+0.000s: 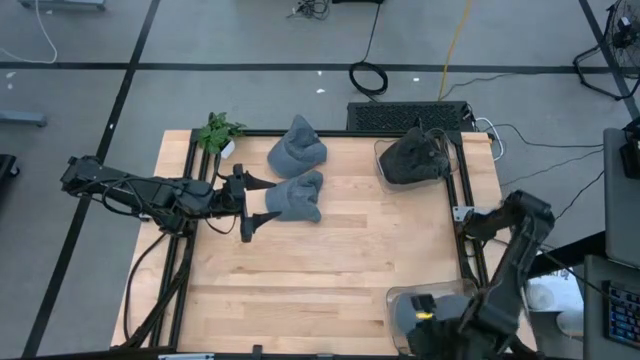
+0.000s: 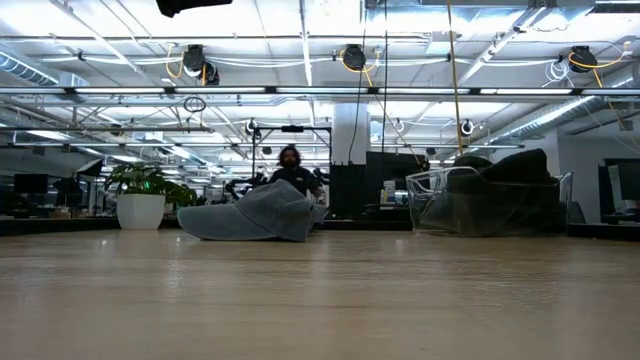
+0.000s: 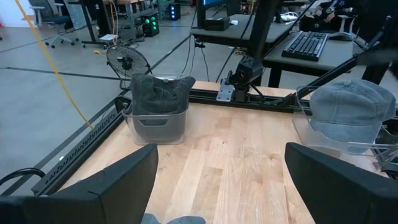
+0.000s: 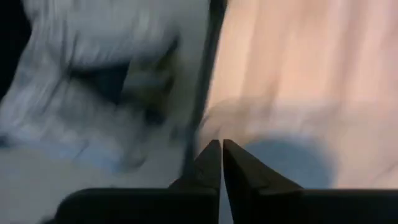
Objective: Pick & Place hat
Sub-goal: Put the bottom gray cap into the bottom transparent bin
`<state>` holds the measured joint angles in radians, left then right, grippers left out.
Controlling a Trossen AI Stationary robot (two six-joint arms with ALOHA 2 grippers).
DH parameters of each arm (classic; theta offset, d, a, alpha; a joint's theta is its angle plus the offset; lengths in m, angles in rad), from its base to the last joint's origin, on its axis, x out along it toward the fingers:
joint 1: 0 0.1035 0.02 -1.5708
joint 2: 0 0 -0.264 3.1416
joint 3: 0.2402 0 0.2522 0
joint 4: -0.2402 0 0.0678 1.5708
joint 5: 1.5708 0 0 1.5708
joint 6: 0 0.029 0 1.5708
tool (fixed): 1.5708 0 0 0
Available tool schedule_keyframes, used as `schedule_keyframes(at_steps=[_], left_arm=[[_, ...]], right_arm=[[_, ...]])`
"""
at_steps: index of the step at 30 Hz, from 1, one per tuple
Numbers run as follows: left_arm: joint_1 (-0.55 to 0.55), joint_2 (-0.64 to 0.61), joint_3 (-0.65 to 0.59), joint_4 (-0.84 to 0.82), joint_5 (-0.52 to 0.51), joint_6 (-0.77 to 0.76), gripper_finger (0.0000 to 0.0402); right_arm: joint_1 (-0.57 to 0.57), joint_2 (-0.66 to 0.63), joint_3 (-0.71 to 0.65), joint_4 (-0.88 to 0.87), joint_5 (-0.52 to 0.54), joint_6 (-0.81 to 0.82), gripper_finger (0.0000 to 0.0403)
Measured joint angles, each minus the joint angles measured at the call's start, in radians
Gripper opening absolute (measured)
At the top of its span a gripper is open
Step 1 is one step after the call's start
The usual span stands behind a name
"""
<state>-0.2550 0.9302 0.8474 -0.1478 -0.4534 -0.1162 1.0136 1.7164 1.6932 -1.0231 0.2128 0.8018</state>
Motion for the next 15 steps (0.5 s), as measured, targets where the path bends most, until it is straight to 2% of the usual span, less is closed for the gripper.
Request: schedule_keyframes(at_steps=[2, 4, 12, 15], left_arm=[[0.0, 0.0, 0.0, 0.0, 0.0, 0.0, 0.0361], [0.0, 0.0, 0.0, 0.0, 0.0, 0.0, 0.0361], [0.0, 0.0, 0.0, 0.0, 0.0, 0.0, 0.0361], [0.0, 0.0, 0.0, 0.0, 0.0, 0.0, 0.0361]], right_arm=[[0.0, 0.036, 0.0, -0.022, -0.135, 0.103, 0.0002], [0.007, 0.062, 0.0, -0.022, -0.21, 0.181, 0.0001], [0.068, 0.117, -0.008, -0.042, -0.22, 0.384, 0.0], [0.084, 0.115, -0.054, -0.081, -0.259, 0.5, 0.0]])
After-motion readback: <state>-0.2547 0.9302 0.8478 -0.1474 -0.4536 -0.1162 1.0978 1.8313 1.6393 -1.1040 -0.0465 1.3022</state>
